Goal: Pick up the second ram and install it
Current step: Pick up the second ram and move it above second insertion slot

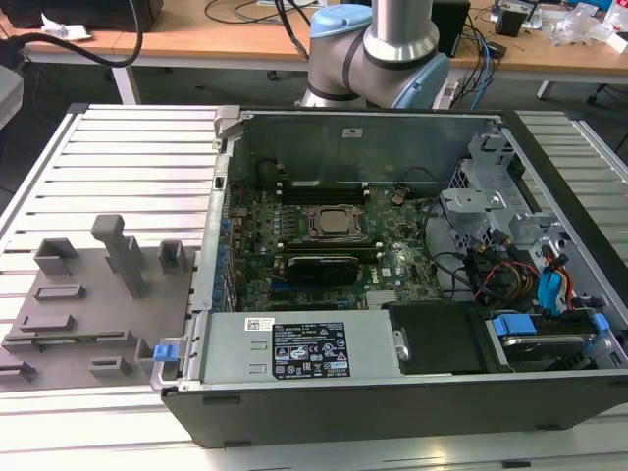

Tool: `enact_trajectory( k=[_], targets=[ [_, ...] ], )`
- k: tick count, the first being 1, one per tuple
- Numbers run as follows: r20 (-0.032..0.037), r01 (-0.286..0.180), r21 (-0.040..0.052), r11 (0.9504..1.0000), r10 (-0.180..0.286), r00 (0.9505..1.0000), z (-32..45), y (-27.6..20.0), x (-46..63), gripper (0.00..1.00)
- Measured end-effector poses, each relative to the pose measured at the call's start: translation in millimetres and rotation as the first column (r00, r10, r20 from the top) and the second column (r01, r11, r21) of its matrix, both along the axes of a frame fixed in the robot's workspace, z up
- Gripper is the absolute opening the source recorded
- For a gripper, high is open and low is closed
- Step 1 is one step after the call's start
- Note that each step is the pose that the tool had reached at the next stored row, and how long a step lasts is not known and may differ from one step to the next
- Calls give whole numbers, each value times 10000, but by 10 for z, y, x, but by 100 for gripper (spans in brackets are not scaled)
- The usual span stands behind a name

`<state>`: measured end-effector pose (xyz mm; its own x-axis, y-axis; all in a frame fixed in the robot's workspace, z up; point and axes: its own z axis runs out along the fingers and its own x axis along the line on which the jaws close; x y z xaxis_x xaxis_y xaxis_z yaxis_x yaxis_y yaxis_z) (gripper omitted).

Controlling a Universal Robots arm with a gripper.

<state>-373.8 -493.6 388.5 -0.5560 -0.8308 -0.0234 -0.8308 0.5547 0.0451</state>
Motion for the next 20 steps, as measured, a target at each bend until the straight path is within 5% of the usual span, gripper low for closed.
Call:
enact_trajectory(
  k=[2,8,14,20],
  targets=[
    [0,-665,0,9978,665,9978,0,0,0,11],
    [0,-1984,0,9801,1984,9801,0,0,0,11],
    [0,-3359,0,9419,3359,9419,0,0,1,11],
    [0,-4102,0,9120,4102,9120,0,0,0,11]
  ],
)
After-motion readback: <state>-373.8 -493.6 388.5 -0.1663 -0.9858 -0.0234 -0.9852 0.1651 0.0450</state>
